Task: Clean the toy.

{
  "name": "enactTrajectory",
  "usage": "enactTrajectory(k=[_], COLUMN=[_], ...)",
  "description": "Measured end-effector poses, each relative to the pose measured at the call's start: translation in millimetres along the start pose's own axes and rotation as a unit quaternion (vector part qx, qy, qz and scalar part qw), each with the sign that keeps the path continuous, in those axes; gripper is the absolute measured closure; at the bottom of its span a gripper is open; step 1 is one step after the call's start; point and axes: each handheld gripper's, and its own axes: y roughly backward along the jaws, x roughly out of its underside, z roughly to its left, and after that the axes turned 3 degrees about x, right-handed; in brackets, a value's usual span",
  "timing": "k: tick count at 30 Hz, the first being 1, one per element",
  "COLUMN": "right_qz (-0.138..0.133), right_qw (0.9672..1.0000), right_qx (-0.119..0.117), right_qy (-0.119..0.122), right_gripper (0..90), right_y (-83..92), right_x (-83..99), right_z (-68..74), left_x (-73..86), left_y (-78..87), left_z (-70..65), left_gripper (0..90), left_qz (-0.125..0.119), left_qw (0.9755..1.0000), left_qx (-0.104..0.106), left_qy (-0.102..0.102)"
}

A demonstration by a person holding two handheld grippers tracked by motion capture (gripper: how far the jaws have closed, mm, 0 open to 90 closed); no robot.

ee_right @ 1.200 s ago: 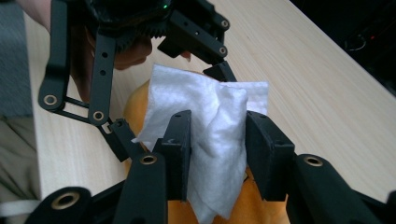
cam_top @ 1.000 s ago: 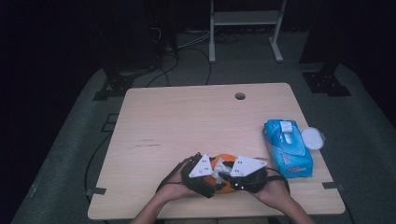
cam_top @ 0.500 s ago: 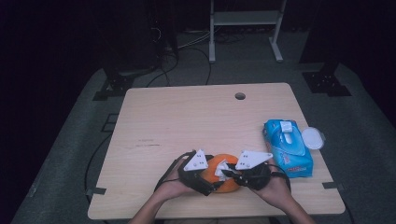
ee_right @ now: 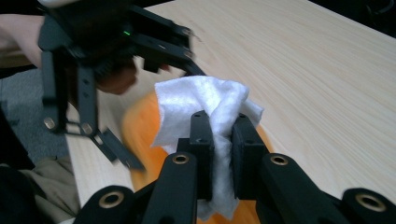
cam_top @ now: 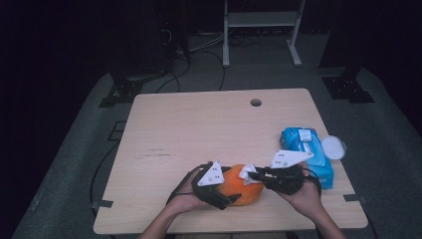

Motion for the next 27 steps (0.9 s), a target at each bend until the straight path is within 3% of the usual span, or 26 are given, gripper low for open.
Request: enactTrajectory(k=[1,2,4,5,6,7,8,11,12,15,18,20,23,27], right_qz=[0.011,0.011,0.025,0.025,0.025,0.025,0.026,0.021,0.017,0.001,0.016,0.017,0.016,0.016], right_qw=[0.9998,0.9998,0.9994,0.9995,0.9995,0.9996,0.9996,0.9996,0.9994,0.9992,0.9983,0.9993,0.9997,0.9996], right_qx=[-0.001,-0.001,0.001,0.001,0.001,0.004,0.008,0.017,0.020,0.006,0.010,-0.003,-0.001,0.012], right_qy=[0.017,0.017,0.024,0.020,0.020,0.012,0.009,0.012,0.024,0.038,0.055,0.033,0.017,0.021], right_gripper=[80.3,80.3,80.3,80.3,80.3,80.3,80.3,80.4,80.4,80.3,80.2,80.2,80.1,80.1], right_y=[-6.2,-6.2,-11.4,-10.7,-10.7,-6.8,-4.7,0.8,3.7,6.4,-1.1,-3.6,-0.5,3.0], right_x=[-3.0,-3.0,1.1,3.9,3.9,7.2,8.3,7.2,3.1,-8.7,-8.9,-1.6,3.4,0.6], right_z=[7.1,7.1,7.9,5.0,5.0,-0.8,-3.2,-3.1,1.9,14.9,18.0,9.2,1.5,2.5], left_x=[0.2,0.2,5.4,7.6,7.6,12.0,12.5,6.7,4.7,-2.2,-5.9,-1.7,0.8,-4.7], left_y=[0.7,0.7,4.9,4.7,4.7,3.6,3.5,5.8,5.9,3.3,4.1,4.0,2.9,3.4], left_z=[-0.3,-0.3,8.7,12.1,12.1,17.2,17.5,13.9,11.7,2.7,-0.7,2.4,5.3,1.5], left_gripper=[11.8,9.4,6.5,4.2,2.9,3.4,6.2,16.7,20.5,21.8,19.1,14.4,13.4,22.2], left_qz=[0.003,0.003,-0.024,-0.021,-0.021,-0.022,-0.025,-0.018,-0.020,-0.019,-0.005,-0.015,-0.029,-0.026], left_qw=[1.0000,1.0000,0.9983,0.9973,0.9973,0.9943,0.9937,0.9960,0.9966,0.9980,0.9991,0.9980,0.9966,0.9977], left_qx=[-0.001,-0.001,0.014,0.013,0.013,0.022,0.025,0.012,0.007,-0.002,0.004,0.016,0.024,0.000], left_qy=[0.000,0.000,0.051,0.069,0.069,0.102,0.106,0.087,0.080,0.060,0.042,0.060,0.073,0.063])
